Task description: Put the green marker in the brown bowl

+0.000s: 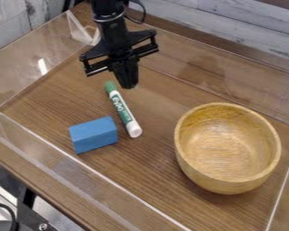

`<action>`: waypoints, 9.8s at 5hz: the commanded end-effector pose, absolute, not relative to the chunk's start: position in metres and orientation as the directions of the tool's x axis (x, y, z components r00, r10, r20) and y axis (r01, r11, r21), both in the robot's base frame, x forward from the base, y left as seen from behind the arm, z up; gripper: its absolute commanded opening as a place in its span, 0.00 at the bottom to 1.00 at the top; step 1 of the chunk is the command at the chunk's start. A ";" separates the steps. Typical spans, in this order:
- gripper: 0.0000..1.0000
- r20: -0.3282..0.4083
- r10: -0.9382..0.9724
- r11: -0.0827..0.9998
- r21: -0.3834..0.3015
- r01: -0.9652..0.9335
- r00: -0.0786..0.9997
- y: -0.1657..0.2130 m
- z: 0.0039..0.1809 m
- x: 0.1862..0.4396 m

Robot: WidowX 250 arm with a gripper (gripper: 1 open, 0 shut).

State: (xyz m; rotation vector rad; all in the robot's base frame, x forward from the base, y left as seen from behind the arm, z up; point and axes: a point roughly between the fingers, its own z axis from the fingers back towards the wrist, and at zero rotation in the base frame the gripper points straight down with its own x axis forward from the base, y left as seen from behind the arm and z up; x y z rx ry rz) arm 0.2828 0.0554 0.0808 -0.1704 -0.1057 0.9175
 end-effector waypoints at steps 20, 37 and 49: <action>0.00 0.271 0.711 0.691 -0.099 -0.716 0.649 0.091 0.033 0.290; 0.00 0.349 0.269 0.961 -0.164 -0.224 0.898 -0.060 0.152 0.237; 0.00 0.378 0.166 0.985 -0.110 -0.134 0.911 -0.104 0.126 0.226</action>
